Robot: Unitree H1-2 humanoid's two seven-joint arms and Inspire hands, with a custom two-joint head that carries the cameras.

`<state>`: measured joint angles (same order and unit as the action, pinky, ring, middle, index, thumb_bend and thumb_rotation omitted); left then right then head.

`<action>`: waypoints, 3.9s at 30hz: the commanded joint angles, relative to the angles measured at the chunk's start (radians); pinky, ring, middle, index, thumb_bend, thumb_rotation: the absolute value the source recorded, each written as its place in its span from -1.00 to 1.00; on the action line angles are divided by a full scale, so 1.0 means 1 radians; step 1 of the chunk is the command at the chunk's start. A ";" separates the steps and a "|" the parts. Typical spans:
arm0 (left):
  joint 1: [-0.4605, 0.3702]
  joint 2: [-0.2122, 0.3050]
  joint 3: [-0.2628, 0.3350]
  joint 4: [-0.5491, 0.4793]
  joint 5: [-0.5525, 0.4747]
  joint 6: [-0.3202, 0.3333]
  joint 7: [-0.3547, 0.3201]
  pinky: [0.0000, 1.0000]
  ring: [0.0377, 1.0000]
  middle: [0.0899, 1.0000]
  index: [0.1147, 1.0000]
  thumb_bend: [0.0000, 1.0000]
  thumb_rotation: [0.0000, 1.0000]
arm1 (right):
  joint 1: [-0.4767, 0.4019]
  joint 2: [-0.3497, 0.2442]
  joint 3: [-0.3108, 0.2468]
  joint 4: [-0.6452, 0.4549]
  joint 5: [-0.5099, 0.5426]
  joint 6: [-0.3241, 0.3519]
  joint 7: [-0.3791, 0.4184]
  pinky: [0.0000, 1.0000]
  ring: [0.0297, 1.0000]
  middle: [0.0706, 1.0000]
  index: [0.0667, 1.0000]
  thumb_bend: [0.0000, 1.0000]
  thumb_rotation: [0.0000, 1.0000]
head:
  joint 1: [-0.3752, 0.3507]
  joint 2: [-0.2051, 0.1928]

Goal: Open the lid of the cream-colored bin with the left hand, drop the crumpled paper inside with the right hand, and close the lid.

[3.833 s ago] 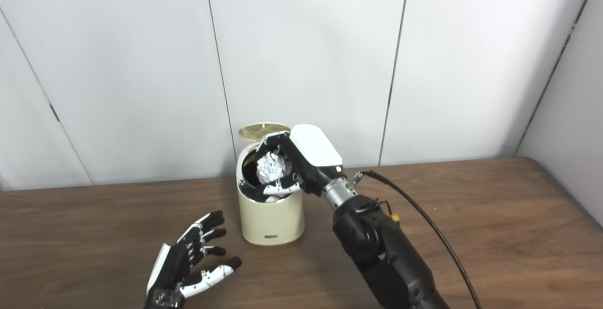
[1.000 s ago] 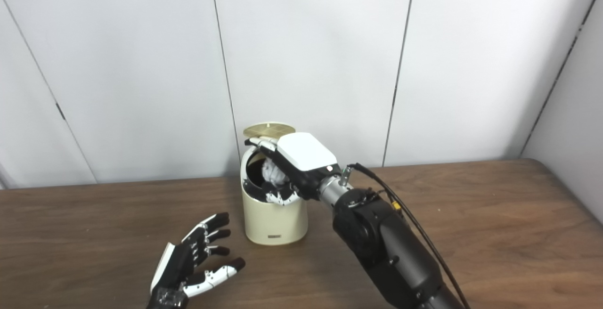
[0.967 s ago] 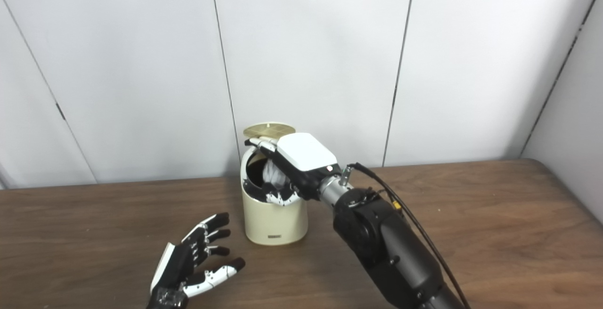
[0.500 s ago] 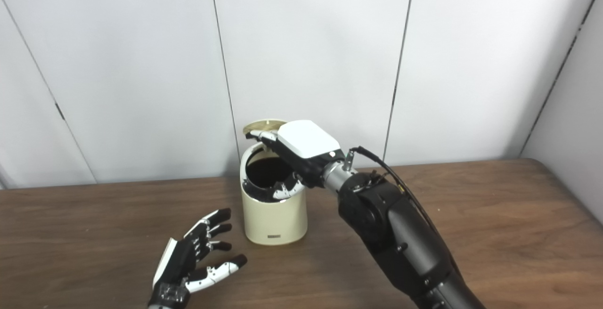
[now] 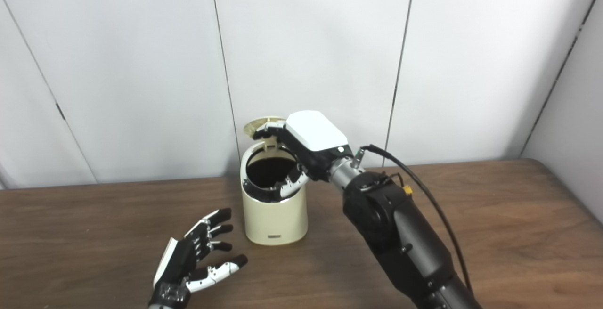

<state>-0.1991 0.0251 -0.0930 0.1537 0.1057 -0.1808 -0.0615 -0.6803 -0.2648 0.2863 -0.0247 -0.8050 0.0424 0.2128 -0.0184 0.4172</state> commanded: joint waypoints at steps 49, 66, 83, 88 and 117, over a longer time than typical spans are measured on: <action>-0.028 -0.001 0.027 -0.008 -0.010 -0.037 0.007 0.31 0.57 0.69 0.69 0.49 -0.73 | 0.371 0.060 -0.385 -0.102 0.934 -0.007 0.002 0.28 0.49 0.68 0.62 0.72 -0.50 | 0.078 0.000; -0.033 0.000 0.031 -0.006 -0.004 -0.059 0.030 0.28 0.58 0.70 0.69 0.49 -0.73 | 0.426 0.125 -0.428 0.126 1.041 -0.321 -0.005 0.32 0.60 0.68 0.60 0.61 -0.72 | 0.111 -0.011; -0.106 0.072 0.074 -0.102 -0.001 -0.006 0.016 0.30 0.59 0.69 0.74 0.61 -0.42 | 0.445 0.145 -0.412 0.138 0.981 -0.340 -0.066 0.29 0.53 0.68 0.58 0.69 -0.67 | 0.092 -0.033; -0.190 0.109 0.067 -0.105 0.028 0.036 0.003 0.33 0.61 0.71 0.73 0.73 -0.33 | 0.446 0.155 -0.400 0.120 0.942 -0.310 -0.093 0.24 0.51 0.66 0.57 0.70 -0.65 | 0.082 -0.048; -0.491 0.169 -0.049 -0.041 0.175 0.150 -0.096 0.64 0.91 0.93 0.88 0.84 -0.17 | 0.452 0.158 -0.369 0.074 0.849 -0.260 -0.147 0.18 0.44 0.70 0.61 0.66 -0.54 | 0.041 -0.072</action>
<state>-0.6222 0.1812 -0.1393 0.1180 0.2713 -0.0168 -0.1629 -0.2027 -0.1050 -0.0836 0.0796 0.0539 -0.2029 0.0777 0.0230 0.3451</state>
